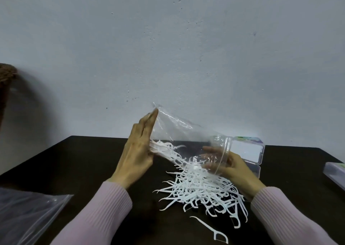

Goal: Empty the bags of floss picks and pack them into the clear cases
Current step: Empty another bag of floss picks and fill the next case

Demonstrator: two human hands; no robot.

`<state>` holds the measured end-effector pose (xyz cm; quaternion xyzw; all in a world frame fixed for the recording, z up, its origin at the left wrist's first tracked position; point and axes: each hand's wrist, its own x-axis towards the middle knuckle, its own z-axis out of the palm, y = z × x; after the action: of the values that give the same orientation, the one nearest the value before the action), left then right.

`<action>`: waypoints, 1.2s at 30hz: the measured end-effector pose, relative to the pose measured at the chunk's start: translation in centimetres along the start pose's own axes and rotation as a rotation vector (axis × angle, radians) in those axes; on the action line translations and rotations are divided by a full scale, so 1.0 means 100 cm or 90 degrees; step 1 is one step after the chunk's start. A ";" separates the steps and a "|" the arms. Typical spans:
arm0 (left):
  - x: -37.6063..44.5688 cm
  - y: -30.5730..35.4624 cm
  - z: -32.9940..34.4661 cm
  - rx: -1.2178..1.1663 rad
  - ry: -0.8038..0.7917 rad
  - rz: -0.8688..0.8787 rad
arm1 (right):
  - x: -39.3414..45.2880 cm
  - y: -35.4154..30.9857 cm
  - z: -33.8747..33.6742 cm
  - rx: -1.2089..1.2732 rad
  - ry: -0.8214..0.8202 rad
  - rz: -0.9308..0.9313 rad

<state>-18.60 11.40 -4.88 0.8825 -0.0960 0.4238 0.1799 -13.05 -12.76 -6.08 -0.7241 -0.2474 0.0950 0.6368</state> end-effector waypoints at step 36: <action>0.014 0.034 -0.007 -0.596 0.070 -0.614 | -0.006 -0.007 0.014 0.244 -0.093 0.071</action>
<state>-19.28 8.52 -2.61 0.6330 0.1444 0.2540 0.7169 -14.33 -11.74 -5.75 -0.5933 -0.2302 0.2275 0.7370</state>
